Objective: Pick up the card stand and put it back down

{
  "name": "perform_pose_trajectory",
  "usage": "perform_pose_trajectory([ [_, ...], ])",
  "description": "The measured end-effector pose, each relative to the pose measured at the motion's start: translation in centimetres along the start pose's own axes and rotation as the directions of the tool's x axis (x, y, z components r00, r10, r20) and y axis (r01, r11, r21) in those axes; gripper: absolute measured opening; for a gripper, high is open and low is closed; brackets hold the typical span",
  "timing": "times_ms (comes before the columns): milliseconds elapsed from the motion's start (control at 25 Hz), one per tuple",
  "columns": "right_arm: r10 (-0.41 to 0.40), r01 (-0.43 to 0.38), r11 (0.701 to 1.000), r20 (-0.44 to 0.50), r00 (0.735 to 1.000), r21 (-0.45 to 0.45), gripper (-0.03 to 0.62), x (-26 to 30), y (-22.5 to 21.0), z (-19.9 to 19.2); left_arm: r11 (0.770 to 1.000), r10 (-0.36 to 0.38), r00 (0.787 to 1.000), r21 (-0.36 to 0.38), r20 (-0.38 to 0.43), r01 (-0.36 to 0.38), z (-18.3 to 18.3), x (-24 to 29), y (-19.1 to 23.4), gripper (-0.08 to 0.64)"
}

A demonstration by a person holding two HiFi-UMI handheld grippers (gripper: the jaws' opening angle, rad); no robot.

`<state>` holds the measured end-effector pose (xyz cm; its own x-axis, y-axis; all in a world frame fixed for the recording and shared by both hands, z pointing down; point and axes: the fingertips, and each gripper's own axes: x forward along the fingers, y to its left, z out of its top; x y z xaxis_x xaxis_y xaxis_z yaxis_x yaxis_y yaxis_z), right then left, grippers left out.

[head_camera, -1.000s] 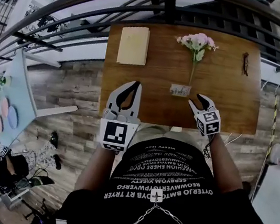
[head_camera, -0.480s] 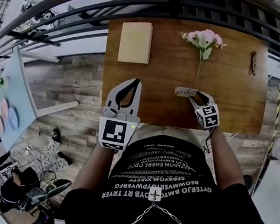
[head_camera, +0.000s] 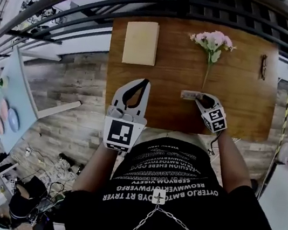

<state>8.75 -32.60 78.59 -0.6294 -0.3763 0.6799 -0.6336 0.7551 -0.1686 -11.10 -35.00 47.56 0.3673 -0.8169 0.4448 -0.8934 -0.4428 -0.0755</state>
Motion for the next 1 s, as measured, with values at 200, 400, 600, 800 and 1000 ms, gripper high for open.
perform_pose_trajectory([
  [200, 0.022, -0.022, 0.999, -0.007, 1.000, 0.043, 0.129, -0.5, 0.3, -0.1, 1.000, -0.015, 1.000, 0.003, 0.018, 0.015, 0.7, 0.2, -0.8, 0.028],
  [400, 0.023, -0.025, 0.993, 0.019, 1.000, 0.114, 0.124, -1.6, 0.2, 0.2, 1.000, -0.012, 0.999, 0.012, 0.045, 0.011, 2.0, 0.5, -1.7, 0.028],
  [600, 0.012, -0.020, 0.989, 0.053, 0.999, 0.149, 0.124, -3.0, -0.3, 1.4, 1.000, 0.007, 0.998, 0.008, 0.060, -0.007, 2.4, 0.4, -2.5, 0.028],
  [800, -0.002, -0.004, 0.991, 0.047, 0.999, 0.130, 0.124, -3.9, -0.1, 4.1, 1.000, 0.029, 0.997, -0.005, 0.072, -0.029, 2.4, -0.2, -2.1, 0.028],
  [1000, -0.002, -0.004, 0.995, 0.064, 0.998, 0.098, 0.124, -5.7, 0.1, 6.4, 0.999, 0.050, 0.995, -0.014, 0.086, -0.049, 2.4, -0.6, -3.1, 0.028],
])
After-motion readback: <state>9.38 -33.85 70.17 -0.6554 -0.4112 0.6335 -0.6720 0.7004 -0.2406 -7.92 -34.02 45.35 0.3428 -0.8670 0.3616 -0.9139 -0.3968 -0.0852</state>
